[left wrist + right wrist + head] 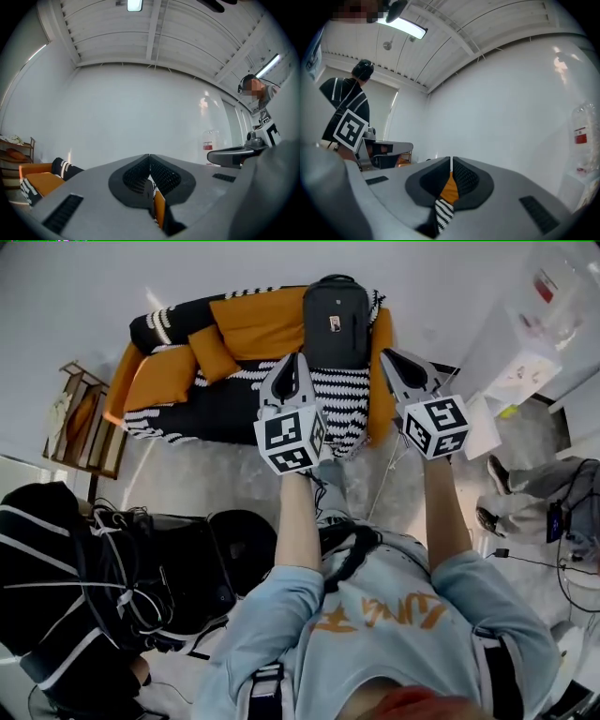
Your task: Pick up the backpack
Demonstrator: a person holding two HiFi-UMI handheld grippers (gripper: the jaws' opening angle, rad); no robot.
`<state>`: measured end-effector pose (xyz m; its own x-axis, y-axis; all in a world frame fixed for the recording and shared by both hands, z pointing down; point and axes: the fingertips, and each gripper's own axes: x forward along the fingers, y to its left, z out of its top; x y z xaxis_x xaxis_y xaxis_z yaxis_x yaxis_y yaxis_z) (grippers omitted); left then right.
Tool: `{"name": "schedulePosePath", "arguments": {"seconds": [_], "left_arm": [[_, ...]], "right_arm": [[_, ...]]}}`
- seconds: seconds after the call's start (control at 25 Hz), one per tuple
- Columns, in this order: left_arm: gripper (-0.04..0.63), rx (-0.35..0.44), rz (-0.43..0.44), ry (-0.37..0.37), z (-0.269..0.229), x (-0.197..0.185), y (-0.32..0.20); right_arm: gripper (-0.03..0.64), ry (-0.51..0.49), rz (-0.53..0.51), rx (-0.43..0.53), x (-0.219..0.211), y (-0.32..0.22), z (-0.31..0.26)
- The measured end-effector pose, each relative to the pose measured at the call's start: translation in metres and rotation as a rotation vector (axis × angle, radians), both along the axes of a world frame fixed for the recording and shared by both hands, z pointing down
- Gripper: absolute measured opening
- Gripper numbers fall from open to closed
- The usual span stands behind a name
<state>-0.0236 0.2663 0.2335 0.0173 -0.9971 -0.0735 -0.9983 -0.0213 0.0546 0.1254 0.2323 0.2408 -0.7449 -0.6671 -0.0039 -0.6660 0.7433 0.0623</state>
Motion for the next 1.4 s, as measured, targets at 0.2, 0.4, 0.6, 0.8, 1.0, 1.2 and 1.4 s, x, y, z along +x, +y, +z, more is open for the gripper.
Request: {"name": "schedulePosePath", "arguments": {"seconds": [0.2, 0.4, 0.6, 0.8, 1.0, 1.2, 1.4], "left_arm": [[0.021, -0.012, 0.052, -0.009, 0.011, -0.019, -0.089], [0.021, -0.070, 0.099, -0.003, 0.023, -0.046, -0.174], [0.021, -0.156, 0.160, 0.023, 0.061, -0.071, -0.267], [0.023, -0.266, 0.174, 0.089, 0.118, -0.113, -0.334], [0.022, -0.303, 0.196, 0.081, 0.138, -0.140, -0.393], [0.021, -0.331, 0.216, 0.059, 0.150, -0.153, -0.429], [0.023, -0.364, 0.221, 0.082, 0.163, -0.156, -0.454]], "right_arm": [[0.035, -0.011, 0.057, -0.021, -0.015, -0.087, 0.010], [0.035, -0.007, 0.065, -0.079, -0.054, -0.161, 0.027], [0.035, -0.015, 0.097, -0.183, -0.087, -0.255, 0.062], [0.035, 0.021, 0.112, -0.303, -0.126, -0.315, 0.118], [0.035, 0.057, 0.139, -0.326, -0.155, -0.375, 0.126], [0.035, 0.091, 0.148, -0.343, -0.175, -0.407, 0.137], [0.035, 0.116, 0.160, -0.372, -0.175, -0.427, 0.149]]}}
